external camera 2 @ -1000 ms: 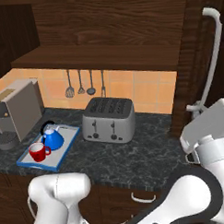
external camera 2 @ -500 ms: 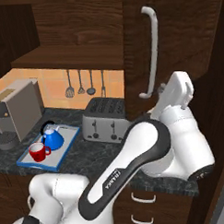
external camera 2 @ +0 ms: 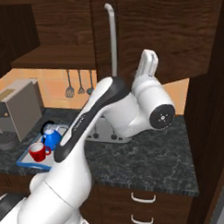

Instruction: Pick the kettle from the counter and place it on the tray. Then pick the mug from the cabinet and place it on the tray. Then close the cabinet doors.

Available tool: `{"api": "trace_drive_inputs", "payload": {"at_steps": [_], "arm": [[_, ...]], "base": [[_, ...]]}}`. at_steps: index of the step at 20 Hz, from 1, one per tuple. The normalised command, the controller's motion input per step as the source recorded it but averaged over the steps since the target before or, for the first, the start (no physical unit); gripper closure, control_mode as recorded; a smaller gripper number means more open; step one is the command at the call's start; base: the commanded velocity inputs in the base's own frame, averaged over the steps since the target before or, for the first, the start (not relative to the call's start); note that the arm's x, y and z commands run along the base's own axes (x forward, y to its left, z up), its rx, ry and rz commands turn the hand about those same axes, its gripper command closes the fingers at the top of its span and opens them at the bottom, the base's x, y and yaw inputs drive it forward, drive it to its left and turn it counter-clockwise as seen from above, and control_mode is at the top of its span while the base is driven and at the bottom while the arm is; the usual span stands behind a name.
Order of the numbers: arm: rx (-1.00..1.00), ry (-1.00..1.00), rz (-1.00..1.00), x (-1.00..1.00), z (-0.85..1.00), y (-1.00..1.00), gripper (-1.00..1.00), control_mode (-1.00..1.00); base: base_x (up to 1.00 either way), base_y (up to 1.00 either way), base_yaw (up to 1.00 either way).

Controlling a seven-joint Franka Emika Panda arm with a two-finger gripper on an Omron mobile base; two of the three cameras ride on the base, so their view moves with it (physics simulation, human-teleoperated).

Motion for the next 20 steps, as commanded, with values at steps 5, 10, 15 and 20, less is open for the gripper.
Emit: {"api": "trace_drive_inputs", "payload": {"at_steps": [5,10,15,20], "arm": [[-0.01,0.09,-0.14,0.82,0.01,0.69,1.00,-1.00],[0.00,-0.05,-0.20,0.90,-0.01,0.94,1.00,-1.00],[0.00,0.00,-0.12,0.99,-0.01,0.59,1.00,-1.00],[0.00,0.15,0.00,1.00,0.00,0.07,1.00,-1.00]], "base": [[0.00,0.00,0.00],[0.00,0.00,0.00],[0.00,0.00,0.00],[0.00,0.00,0.00]]}}
